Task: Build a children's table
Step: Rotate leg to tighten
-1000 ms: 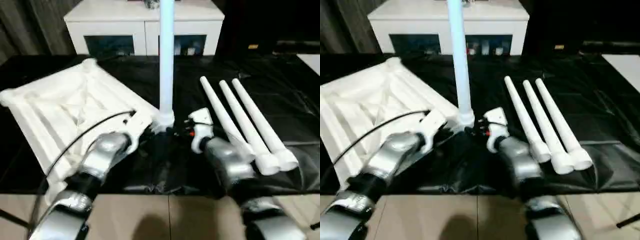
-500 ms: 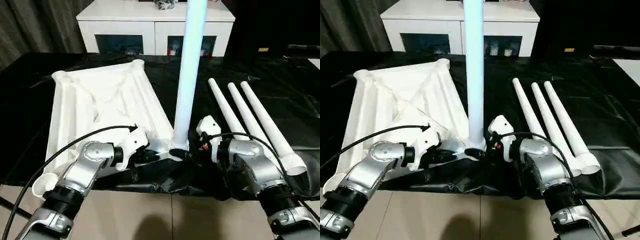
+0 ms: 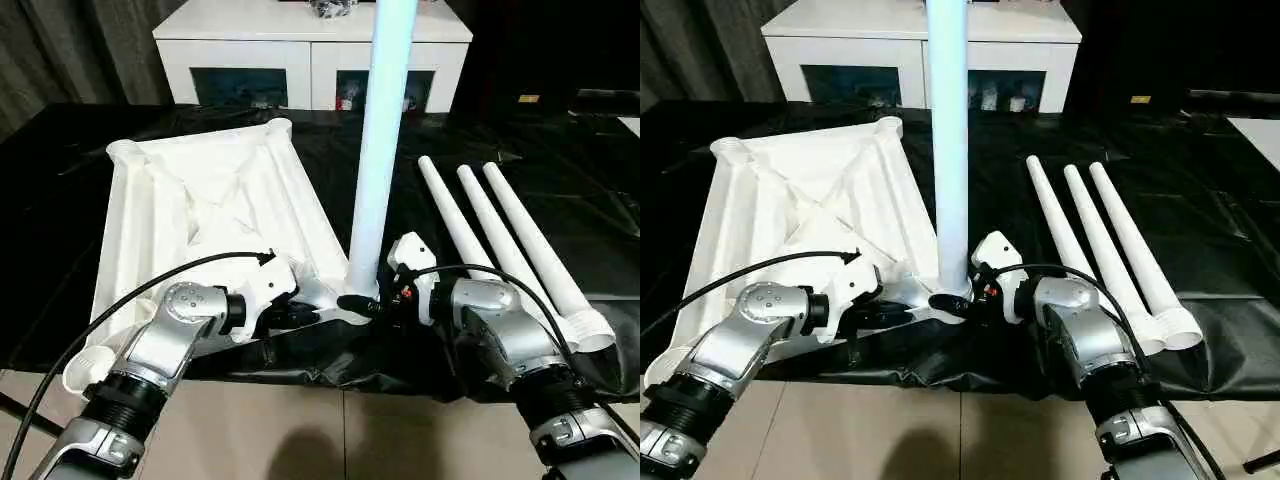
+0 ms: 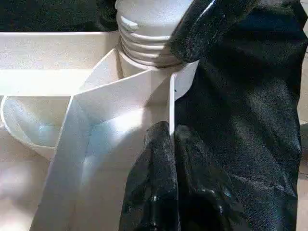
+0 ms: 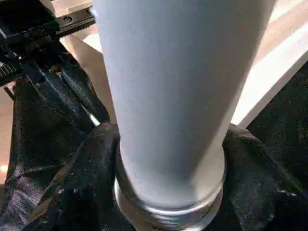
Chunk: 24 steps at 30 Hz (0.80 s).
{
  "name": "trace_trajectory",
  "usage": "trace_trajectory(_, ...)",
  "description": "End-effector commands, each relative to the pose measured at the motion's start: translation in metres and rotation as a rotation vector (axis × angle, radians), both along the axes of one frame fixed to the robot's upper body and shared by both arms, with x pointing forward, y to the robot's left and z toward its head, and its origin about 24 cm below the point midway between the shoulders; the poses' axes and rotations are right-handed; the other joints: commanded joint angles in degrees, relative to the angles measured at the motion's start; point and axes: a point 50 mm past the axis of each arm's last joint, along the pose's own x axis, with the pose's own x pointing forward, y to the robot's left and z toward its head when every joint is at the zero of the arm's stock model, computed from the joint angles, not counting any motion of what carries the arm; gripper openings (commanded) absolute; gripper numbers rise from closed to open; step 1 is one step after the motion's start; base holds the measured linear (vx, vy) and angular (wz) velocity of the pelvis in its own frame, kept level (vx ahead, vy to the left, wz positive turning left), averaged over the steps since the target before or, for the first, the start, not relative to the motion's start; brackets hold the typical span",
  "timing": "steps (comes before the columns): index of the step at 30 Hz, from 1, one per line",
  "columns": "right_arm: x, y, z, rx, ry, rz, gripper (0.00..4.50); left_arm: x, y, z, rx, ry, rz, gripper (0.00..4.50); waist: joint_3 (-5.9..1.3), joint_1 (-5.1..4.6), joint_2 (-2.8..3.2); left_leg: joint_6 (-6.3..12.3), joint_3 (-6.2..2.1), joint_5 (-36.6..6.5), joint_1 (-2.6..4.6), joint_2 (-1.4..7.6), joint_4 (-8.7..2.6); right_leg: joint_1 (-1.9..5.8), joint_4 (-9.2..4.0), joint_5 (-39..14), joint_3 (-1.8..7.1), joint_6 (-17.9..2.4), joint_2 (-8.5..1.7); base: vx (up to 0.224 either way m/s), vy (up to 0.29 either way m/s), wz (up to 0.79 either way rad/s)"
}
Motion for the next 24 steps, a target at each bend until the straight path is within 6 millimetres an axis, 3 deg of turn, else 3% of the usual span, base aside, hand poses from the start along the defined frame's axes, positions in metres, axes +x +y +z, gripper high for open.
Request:
trace_trajectory(1,-0.001,0.003,-0.001,-0.006,0.004,0.027,2.79,-0.006,-0.006,-0.003,-0.018,0.029,-0.043,0.00,-3.28,0.00,-0.77,4.99,0.02,-7.2,-0.16,1.66,-3.74,3.23,-3.50,-6.3,2.28,-14.9,-2.51,0.000,0.000,0.00)
trace_trajectory(6,-0.001,0.001,-0.009,-0.023,0.020,-0.025,2.70,-0.006,-0.004,-0.007,0.013,0.033,-0.029,0.00,-3.27,-0.11,-0.67,5.02,-0.01,-7.0,-0.25,1.62,-3.73,3.23,-3.44,-5.9,2.20,-15.1,-2.45,0.000,0.000,0.00)
trace_trajectory(8,0.005,0.000,-0.015,-0.038,0.022,-0.138,2.69,-0.001,-0.004,-0.011,0.040,0.013,0.028,0.00,-3.01,-0.33,-0.70,4.37,0.03,-8.6,-0.22,1.65,-3.91,3.02,-3.82,-8.2,2.25,-14.8,-2.47,0.000,0.000,0.00)
trace_trajectory(10,0.013,0.001,-0.026,-0.028,0.055,-0.336,2.68,0.011,-0.008,-0.015,0.054,-0.015,0.158,0.00,-2.62,-0.69,-0.65,1.85,-0.10,-13.3,0.20,1.58,-4.36,2.83,-4.66,-16.6,2.30,-12.9,-2.54,0.000,0.000,0.00)
trace_trajectory(12,0.016,0.002,-0.030,-0.020,0.081,-0.434,2.68,0.016,-0.012,-0.016,0.056,-0.025,0.220,0.00,-2.60,-1.05,-0.82,0.52,-0.32,-15.4,0.25,1.47,-4.56,2.83,-4.98,-20.8,2.27,-11.1,-2.58,0.000,0.000,0.00)
trace_trajectory(13,0.020,0.006,-0.038,-0.009,0.132,-0.604,2.67,0.024,-0.019,-0.016,0.060,-0.033,0.315,0.00,-2.57,-1.19,-0.77,-0.10,-0.40,-15.7,0.37,1.47,-4.59,2.63,-5.12,-22.1,2.33,-10.2,-2.56,0.000,0.000,0.00)
trace_trajectory(14,0.020,0.006,-0.038,-0.009,0.132,-0.604,2.67,0.024,-0.019,-0.016,0.060,-0.033,0.315,0.00,-2.48,-1.22,-0.75,-0.37,-0.47,-16.3,0.35,1.33,-4.67,2.45,-5.38,-23.4,2.28,-9.6,-2.58,0.000,0.000,0.00)
trace_trajectory(15,0.020,0.009,-0.041,-0.004,0.156,-0.664,2.67,0.028,-0.022,-0.016,0.062,-0.041,0.367,0.00,-2.60,-1.20,-0.83,-0.34,-0.58,-16.5,0.27,1.30,-4.66,2.68,-5.41,-23.9,2.19,-9.3,-2.64,0.000,0.000,0.00)
trace_trajectory(17,0.021,0.013,-0.044,-0.003,0.176,-0.734,2.67,0.033,-0.026,-0.016,0.060,-0.040,0.433,0.00,-2.62,-1.08,-0.78,-0.19,-0.46,-17.3,0.67,1.23,-4.55,2.11,-5.79,-24.6,2.26,-8.8,-2.58,0.000,0.000,0.00)
trace_trajectory(20,0.022,0.031,-0.050,0.011,0.231,-0.891,2.67,0.045,-0.035,-0.013,0.064,-0.069,0.588,0.00,-2.65,-1.13,-0.68,-0.26,-0.46,-17.1,0.45,1.08,-4.63,1.88,-5.85,-23.9,2.34,-8.6,-2.55,0.000,0.000,0.00)
trace_trajectory(22,0.023,0.039,-0.050,0.011,0.232,-0.906,2.67,0.048,-0.039,-0.012,0.067,-0.088,0.608,0.00,-2.81,-1.01,-0.75,-0.20,-0.58,-16.5,0.25,1.17,-4.71,2.25,-5.60,-21.7,2.23,-8.7,-2.46,0.000,0.000,0.00)
trace_trajectory(24,0.026,0.049,-0.045,0.013,0.193,-0.896,2.67,0.050,-0.044,-0.010,0.062,-0.112,0.588,0.00,-2.76,-0.89,-0.84,0.16,-0.43,-16.5,0.29,1.11,-4.70,2.09,-5.69,-20.5,2.24,-8.9,-2.41,0.000,0.000,0.00)
